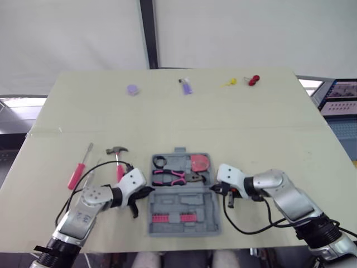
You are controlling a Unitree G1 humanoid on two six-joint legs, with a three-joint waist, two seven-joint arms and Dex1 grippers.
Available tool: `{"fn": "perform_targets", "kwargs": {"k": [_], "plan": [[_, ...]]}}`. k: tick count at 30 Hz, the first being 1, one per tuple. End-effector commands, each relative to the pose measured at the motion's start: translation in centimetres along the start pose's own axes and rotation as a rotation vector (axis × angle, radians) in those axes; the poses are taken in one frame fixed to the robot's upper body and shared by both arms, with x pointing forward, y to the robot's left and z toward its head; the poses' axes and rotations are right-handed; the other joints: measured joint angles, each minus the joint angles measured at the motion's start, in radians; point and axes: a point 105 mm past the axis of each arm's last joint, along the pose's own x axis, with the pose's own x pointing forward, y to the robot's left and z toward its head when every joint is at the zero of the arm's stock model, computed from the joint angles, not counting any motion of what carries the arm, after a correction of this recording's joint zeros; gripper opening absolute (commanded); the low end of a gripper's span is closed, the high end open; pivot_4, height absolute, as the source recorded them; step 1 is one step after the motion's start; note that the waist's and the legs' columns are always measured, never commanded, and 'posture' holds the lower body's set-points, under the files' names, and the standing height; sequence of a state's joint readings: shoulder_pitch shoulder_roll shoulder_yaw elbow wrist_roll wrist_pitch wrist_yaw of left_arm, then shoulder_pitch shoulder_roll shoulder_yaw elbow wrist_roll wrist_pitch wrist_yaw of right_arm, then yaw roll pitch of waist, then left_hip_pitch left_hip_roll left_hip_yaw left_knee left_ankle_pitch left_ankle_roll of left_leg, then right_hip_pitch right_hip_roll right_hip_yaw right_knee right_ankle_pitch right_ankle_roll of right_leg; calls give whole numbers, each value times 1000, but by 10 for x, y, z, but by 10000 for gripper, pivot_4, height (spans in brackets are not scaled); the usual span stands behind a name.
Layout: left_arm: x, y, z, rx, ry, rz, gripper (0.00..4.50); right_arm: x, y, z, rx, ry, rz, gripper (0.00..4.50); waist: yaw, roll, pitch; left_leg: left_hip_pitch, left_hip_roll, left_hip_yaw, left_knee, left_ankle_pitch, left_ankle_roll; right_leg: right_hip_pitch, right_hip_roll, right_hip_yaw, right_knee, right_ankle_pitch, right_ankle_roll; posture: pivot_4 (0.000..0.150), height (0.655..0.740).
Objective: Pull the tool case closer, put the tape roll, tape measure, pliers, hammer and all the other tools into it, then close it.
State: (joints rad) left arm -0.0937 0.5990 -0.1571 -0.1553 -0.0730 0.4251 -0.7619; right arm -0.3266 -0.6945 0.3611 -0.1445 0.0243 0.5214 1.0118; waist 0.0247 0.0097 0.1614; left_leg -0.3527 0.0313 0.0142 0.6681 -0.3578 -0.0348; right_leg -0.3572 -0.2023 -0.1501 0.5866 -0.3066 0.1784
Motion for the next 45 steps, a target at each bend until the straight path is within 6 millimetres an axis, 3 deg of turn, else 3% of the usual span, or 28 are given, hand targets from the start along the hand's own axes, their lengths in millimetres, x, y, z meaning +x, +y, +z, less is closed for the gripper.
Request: {"fn": "perform_targets", "kwargs": {"k": [1,24,45], "plan": [[5,-4,10,25,-36,-5,651,3,7,20,-52,-78,26,453,0,0,0,0,0,0,0,0,0,0,0,0,0,0,0,1500,7400],[-1,1,-2,25,12,11,651,-3,1,3,-27,-30,11,453,0,0,0,0,0,0,0,0,0,0,0,0,0,0,0,1500,7400],[-23,13,-15,14,40,76,651,-15,-14,-15,-2,9,-34,453,-4,0,0,0,0,0,-1,0,0,0,0,0,0,0,0,1500,7400]]}}
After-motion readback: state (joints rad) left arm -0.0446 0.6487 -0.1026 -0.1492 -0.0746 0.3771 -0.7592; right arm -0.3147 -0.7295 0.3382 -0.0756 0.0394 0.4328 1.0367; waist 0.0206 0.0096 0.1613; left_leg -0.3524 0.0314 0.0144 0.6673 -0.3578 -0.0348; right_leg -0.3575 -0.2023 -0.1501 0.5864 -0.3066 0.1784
